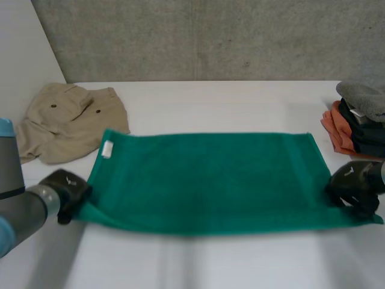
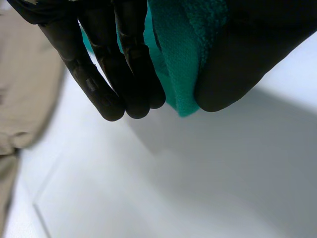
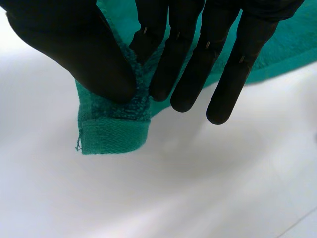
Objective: Fold the laundry.
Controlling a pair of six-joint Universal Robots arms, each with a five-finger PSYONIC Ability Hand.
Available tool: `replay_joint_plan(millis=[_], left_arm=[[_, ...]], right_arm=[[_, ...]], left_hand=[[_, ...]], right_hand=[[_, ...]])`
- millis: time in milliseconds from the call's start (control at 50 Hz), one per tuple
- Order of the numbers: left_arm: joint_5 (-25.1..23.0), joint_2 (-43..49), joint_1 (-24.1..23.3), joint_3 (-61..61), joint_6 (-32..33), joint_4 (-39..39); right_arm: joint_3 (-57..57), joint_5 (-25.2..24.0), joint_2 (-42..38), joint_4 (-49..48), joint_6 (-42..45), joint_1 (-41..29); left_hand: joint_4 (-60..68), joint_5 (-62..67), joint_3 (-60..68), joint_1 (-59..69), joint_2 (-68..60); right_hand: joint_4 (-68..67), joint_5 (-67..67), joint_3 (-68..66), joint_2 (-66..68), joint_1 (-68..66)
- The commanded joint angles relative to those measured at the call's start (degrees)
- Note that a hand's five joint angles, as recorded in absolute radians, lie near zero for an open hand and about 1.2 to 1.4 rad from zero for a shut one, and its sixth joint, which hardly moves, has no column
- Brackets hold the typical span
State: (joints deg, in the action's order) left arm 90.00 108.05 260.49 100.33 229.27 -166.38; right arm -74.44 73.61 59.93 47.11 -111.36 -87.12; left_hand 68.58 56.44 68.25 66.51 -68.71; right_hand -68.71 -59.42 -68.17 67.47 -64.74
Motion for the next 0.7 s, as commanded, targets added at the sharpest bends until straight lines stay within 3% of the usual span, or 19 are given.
replay_joint_plan(millis=[20, 200, 280, 560, 580, 600, 620, 640, 700], left_arm=[[-2.1, -1.8, -1.1, -0.6, 2.1, 3.0], [1.9, 6.9, -3.0, -16.4, -2.9, -5.1], [4.7, 12.5, -3.8, -23.8, -5.1, -5.1], [8.9, 27.0, -7.6, -43.5, -10.5, -3.6], [8.7, 27.8, -7.8, -44.5, -10.6, -3.5], [8.8, 29.3, -8.1, -46.3, -10.8, -3.4], [8.9, 30.0, -8.3, -47.3, -10.7, -3.3], [9.0, 30.6, -8.6, -48.0, -10.5, -3.1], [9.5, 31.9, -9.5, -50.8, -10.8, -1.8]], right_arm=[[1.0, 0.3, -1.1, -4.1, -0.4, -1.7], [8.6, 1.5, -8.1, -17.7, -13.2, -5.7], [12.5, 1.9, -11.2, -22.8, -16.2, -6.9], [26.9, 7.6, -22.4, -31.7, -18.4, -11.0], [27.9, 7.9, -23.2, -31.7, -18.3, -11.2], [29.4, 9.0, -24.6, -31.7, -18.2, -11.8], [30.1, 10.0, -25.2, -31.7, -17.9, -12.1], [30.9, 10.9, -25.7, -31.7, -17.8, -12.3], [32.7, 14.7, -26.0, -31.2, -17.9, -12.6]], left_hand=[[11.4, 13.6, 11.8, 13.5, -11.3], [11.4, 13.6, 11.8, 13.5, -11.3], [11.4, 13.6, 11.8, 13.5, -11.3], [11.4, 13.6, 11.8, 13.5, -11.3], [2.9, 5.1, 3.3, 5.0, -2.8], [-31.3, -29.1, -30.9, -29.2, 31.4], [-51.8, -49.6, -51.4, -49.7, 51.9], [-58.6, -56.4, -58.2, -56.5, 58.7], [-58.6, -56.4, -58.2, -56.5, 58.7]], right_hand=[[-11.3, -10.6, -11.8, 12.5, -15.3], [-11.3, -10.6, -11.8, 12.5, -15.3], [-11.3, -10.6, -11.8, 12.5, -15.3], [-11.3, -10.6, -11.8, 12.5, -15.3], [-7.9, -7.2, -8.5, 9.2, -11.9], [44.7, 45.4, 44.2, -43.5, 40.7], [58.7, 59.4, 58.2, -57.5, 54.7], [58.7, 59.4, 58.2, -57.5, 54.7], [58.7, 59.4, 58.2, -57.5, 54.7]])
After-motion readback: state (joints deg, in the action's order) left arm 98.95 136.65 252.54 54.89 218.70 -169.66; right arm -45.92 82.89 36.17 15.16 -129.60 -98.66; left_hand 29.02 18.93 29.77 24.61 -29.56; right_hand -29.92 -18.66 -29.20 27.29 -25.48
